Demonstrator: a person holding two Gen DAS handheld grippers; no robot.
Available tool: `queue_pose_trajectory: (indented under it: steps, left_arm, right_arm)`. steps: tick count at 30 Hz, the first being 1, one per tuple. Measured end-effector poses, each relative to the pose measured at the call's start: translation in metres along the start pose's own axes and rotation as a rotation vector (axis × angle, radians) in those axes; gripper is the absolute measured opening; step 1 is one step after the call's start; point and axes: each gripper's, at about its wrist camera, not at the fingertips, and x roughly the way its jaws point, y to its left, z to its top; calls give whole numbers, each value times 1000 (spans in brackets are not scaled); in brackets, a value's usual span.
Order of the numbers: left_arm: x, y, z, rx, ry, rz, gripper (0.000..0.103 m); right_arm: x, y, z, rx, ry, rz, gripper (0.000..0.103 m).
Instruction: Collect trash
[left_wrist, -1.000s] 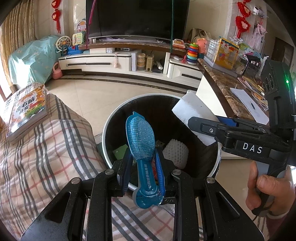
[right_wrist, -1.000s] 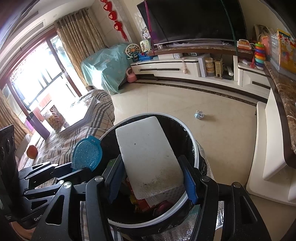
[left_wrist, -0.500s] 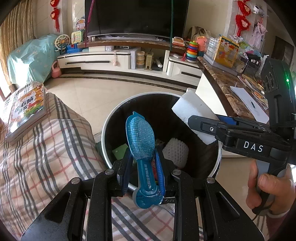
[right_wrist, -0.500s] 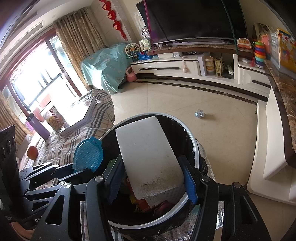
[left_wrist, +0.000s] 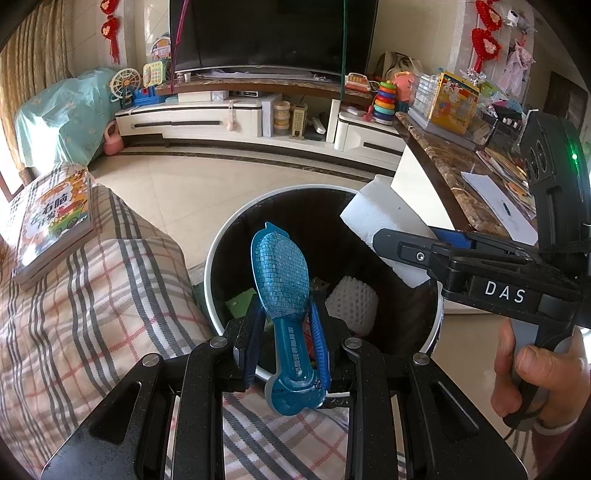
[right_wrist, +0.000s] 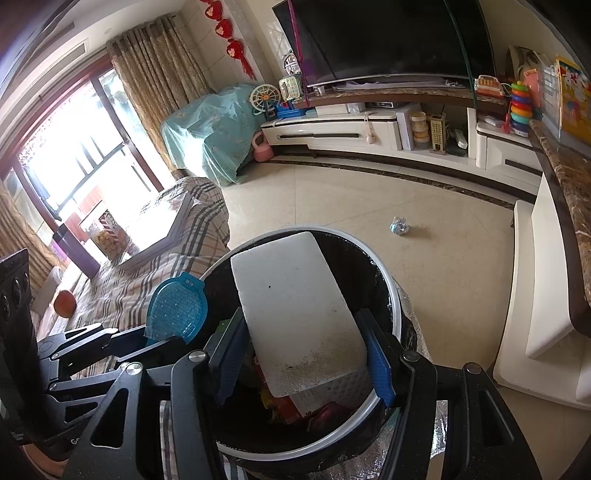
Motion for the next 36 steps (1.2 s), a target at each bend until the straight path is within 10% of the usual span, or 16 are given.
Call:
queue_pose_trajectory:
  steps: [3,7,15,36]
  left_arm:
    - [-1,-1,1,1,5,2,27]
    - [-7,-1,1,11,-14,30,60]
    - [-39,12,-18,-8,-82,74,69]
    - [-135,56,-131,-236,-284,119,87]
  right_arm:
    - [1,1,1,-2,2,-5,65]
    - [0,-1,2,2,-3,-17,75]
    - [-29,-5,-11,46,-69,0,93]
    - [-95,65,-103,3,-297,-81,102]
